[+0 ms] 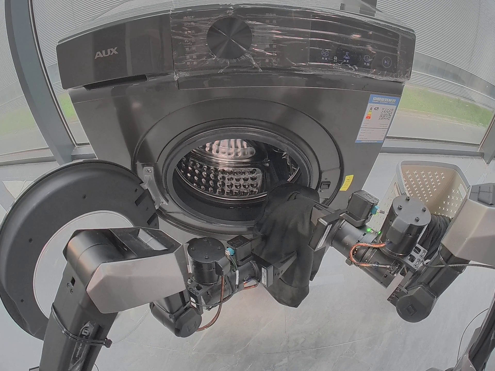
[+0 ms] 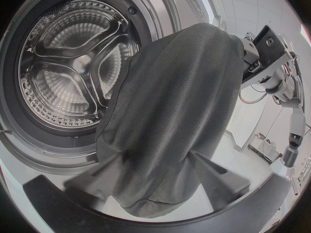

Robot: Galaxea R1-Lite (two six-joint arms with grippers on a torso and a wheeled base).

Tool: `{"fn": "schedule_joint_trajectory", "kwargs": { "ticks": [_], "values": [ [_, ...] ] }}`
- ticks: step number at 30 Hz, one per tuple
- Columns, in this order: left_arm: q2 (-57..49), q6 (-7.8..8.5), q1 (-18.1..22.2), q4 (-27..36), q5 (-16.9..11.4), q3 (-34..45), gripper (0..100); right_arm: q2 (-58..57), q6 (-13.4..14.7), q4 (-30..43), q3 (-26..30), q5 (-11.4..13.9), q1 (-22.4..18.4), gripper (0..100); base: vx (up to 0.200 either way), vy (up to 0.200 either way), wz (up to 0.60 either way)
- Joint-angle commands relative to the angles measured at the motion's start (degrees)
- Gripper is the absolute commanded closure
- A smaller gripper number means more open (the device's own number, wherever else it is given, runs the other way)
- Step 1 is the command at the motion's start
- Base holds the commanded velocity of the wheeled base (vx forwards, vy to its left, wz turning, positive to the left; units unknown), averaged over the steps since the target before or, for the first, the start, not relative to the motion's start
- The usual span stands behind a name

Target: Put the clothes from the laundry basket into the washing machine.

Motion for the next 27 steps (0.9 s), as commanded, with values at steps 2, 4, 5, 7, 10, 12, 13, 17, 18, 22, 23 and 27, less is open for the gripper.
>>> {"fn": "schedule_joint_trajectory", "kwargs": {
  "ticks": [2, 4, 5, 7, 10, 12, 13, 17, 18, 22, 23, 27],
  "values": [
    [1.0, 0.01, -0.1, -0.1, 0.2, -1.0, 100, 0.7, -0.1, 0.0, 0.0, 0.0, -0.6, 100, 0.000, 0.000, 0.00],
    [0.7, 0.01, -0.1, -0.1, 0.3, -0.7, 100, 0.9, -0.1, 0.0, 0.0, 0.0, -0.6, 100, 0.000, 0.000, 0.00],
    [-1.1, 0.10, -0.1, -0.3, 1.0, -0.1, 100, 1.3, -0.1, 0.0, -0.1, 0.0, -1.0, 100, 0.000, 0.000, 0.00],
    [-4.6, 0.01, 0.4, -0.3, 1.7, 2.2, 100, 1.8, -0.3, 0.0, -0.2, 0.0, -1.9, 100, 0.000, 0.000, 0.00],
    [-9.7, 0.10, 0.6, -0.3, 1.6, 6.5, 100, 2.0, -0.3, 0.0, -0.4, -0.1, -2.3, 100, 0.000, 0.000, 0.00],
    [-12.5, 0.19, 0.6, -0.3, 1.7, 9.2, 100, 1.9, -0.3, 0.0, -0.4, -0.1, -2.4, 100, 0.000, 0.000, 0.00],
    [-13.8, 0.28, 0.6, -0.3, 1.7, 10.6, 100, 1.9, -0.3, 0.0, -0.5, -0.2, -2.4, 100, 0.000, 0.000, 0.00],
    [-19.2, 0.63, 0.8, -0.3, 1.7, 16.2, 100, 2.1, -0.3, 0.0, -0.7, -1.8, -2.8, 100, 0.000, 0.000, 0.00],
    [-20.3, 0.72, 0.9, -0.3, 1.7, 17.4, 100, 2.1, -0.3, 0.1, -0.7, -2.3, -3.0, 100, 0.000, 0.000, 0.00],
    [-23.1, 1.95, 2.8, -0.3, 1.8, 21.2, 100, 2.0, -0.3, 0.1, -0.7, -2.8, -3.5, 100, 0.000, 0.000, 0.00],
    [-23.5, 2.83, 3.5, -0.3, 1.8, 21.9, 100, 2.1, -0.3, 0.1, -0.7, -2.9, -3.8, 100, 0.000, 0.000, 0.00],
    [-24.8, 4.85, 5.8, -0.3, 1.9, 23.2, 100, 2.4, -0.7, 0.1, -0.2, -2.9, -4.7, 100, 0.000, 0.000, 0.00]
  ]
}}
